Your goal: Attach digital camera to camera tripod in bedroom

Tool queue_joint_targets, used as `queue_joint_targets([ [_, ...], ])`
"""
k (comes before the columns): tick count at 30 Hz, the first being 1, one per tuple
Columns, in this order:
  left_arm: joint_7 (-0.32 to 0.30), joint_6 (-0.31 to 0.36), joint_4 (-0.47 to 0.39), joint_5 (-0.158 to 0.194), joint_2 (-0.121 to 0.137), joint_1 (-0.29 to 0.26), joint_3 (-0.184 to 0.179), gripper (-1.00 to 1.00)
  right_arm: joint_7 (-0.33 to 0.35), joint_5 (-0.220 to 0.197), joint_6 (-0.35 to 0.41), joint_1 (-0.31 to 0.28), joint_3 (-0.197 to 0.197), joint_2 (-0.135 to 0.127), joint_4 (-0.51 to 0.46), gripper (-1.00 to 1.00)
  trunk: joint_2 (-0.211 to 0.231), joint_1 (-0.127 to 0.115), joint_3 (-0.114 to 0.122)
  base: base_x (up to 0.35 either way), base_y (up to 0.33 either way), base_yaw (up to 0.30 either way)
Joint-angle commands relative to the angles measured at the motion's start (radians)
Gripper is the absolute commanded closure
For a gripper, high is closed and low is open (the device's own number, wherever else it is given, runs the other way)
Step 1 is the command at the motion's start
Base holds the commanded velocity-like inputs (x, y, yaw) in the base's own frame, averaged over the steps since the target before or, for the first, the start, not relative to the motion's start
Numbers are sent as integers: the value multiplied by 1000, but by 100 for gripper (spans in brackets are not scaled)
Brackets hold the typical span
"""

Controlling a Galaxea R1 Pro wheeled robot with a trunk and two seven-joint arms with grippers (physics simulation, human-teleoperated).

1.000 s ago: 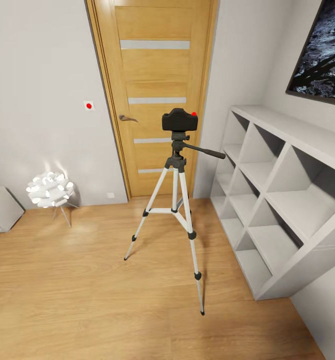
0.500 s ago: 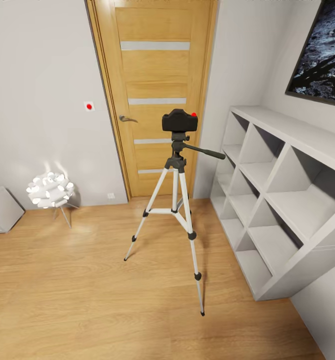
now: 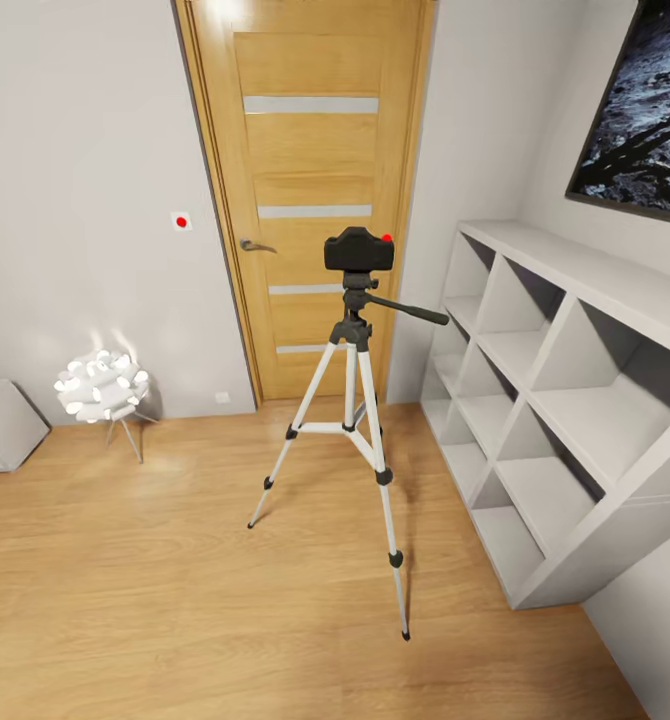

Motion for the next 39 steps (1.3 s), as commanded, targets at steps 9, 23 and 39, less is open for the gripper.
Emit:
queue_joint_targets([
  [9, 3, 6, -2, 9, -1, 0, -4, -100, 2, -8, 0, -1, 8, 2, 3, -100, -2, 1, 13, 0, 0, 0],
  [23, 3, 6, -3, 9, 0, 0, -4, -100, 1, -8, -3, 2, 8, 3, 3, -100, -2, 1, 35, 0, 0, 0],
  [39, 3, 6, -3, 9, 0, 0, -4, -100, 2, -7, -12, 2, 8, 0, 3, -100, -2, 1, 61, 0, 0, 0],
])
